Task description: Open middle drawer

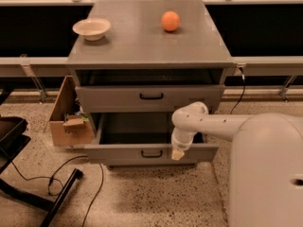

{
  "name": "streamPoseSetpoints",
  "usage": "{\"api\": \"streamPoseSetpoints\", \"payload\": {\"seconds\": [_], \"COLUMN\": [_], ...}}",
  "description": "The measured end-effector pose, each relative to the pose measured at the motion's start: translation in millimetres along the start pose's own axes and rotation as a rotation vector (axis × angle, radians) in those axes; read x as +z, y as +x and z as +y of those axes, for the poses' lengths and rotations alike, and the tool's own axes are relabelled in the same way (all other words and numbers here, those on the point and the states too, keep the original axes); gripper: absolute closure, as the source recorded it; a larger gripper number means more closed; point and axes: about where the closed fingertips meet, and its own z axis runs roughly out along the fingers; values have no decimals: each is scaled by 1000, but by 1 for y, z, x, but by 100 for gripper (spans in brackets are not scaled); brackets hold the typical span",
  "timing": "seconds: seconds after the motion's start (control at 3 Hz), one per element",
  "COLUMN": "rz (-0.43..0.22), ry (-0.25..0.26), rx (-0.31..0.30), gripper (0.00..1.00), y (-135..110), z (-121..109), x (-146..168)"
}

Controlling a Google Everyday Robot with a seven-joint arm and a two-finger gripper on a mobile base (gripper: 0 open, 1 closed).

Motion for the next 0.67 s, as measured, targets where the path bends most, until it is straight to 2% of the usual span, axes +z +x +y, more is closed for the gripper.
{"api": "streamPoseSetpoints", "payload": {"seconds": [0.33, 0.67], "rz": [2, 18], "ry": [-2, -11], "rx": [-1, -15], "gripper": [92, 100], "y": [0, 4], "z": [2, 25], "x": [-6, -12]}}
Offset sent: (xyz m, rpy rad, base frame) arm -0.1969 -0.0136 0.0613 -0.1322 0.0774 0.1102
